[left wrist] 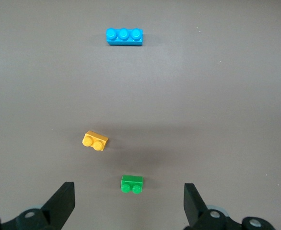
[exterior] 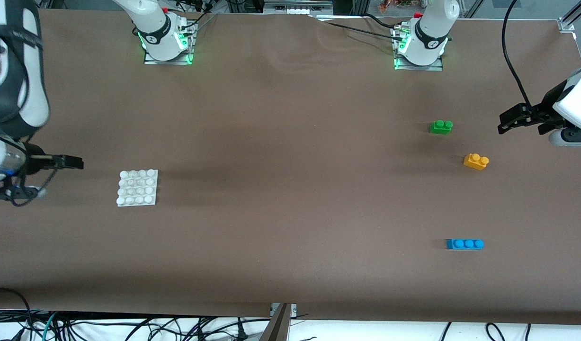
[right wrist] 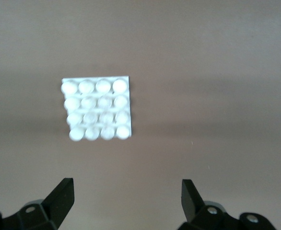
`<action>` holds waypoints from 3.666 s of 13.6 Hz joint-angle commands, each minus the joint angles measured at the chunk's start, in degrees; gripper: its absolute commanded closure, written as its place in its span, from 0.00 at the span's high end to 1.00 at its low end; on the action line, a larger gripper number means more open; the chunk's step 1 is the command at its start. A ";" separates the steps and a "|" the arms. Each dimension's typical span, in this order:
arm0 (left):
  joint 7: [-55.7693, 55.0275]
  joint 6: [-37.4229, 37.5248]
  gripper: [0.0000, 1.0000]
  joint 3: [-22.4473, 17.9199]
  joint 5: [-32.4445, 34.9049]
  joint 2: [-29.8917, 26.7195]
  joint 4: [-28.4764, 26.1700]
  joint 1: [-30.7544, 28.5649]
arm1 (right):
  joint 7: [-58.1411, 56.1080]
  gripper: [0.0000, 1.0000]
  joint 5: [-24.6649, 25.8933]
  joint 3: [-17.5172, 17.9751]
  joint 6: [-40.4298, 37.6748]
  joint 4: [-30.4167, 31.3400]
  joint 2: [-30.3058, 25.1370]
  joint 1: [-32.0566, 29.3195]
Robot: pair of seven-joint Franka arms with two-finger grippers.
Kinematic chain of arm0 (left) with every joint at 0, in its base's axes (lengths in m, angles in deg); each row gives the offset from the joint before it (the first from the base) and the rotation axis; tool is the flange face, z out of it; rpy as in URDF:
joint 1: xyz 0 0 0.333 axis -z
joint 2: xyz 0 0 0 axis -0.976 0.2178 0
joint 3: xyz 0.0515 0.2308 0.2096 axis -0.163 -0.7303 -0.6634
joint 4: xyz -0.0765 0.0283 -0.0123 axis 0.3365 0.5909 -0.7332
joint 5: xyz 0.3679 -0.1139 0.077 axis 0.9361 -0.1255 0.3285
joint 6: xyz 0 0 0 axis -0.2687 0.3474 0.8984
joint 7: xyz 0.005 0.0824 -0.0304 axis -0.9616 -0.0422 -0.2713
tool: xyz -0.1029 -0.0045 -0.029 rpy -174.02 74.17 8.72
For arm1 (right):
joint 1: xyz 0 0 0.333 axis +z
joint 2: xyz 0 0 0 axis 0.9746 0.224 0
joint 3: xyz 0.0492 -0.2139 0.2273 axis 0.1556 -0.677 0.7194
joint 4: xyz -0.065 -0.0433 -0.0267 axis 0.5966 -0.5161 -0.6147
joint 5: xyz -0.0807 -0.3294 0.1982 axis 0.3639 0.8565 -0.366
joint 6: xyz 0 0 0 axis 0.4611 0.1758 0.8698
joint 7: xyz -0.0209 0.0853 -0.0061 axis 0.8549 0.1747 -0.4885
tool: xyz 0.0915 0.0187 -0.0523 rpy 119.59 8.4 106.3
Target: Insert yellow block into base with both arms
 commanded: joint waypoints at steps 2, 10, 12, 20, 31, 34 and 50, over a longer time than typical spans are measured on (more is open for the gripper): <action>1.29 0.31 1.00 0.31 -0.96 0.89 0.73 -0.76 | 1.06 0.99 -0.08 0.35 8.36 3.64 3.60 0.17; 2.61 -0.04 1.00 0.31 -0.96 0.89 0.73 -1.37 | 3.24 0.99 -0.61 0.62 15.23 3.56 10.11 3.86; 2.61 -0.13 1.00 0.31 -0.96 0.89 0.73 -1.37 | 4.31 0.99 -0.52 0.62 15.41 3.47 11.51 5.09; 2.61 -0.13 1.00 0.31 -0.96 0.89 0.73 -1.37 | 4.31 0.99 -0.61 0.62 17.25 3.56 14.86 4.66; 2.61 -0.13 1.00 0.31 -0.96 0.98 0.73 -1.37 | 5.72 0.99 -0.78 0.62 17.96 3.64 16.53 5.36; 2.61 -0.13 1.00 0.31 -0.96 0.98 0.73 -1.37 | 5.72 0.99 -0.78 0.62 17.69 3.73 16.53 5.54; 2.61 -0.13 1.00 0.31 -0.96 1.07 0.73 -1.46 | 12.72 0.99 -6.32 2.29 21.38 3.29 20.48 11.59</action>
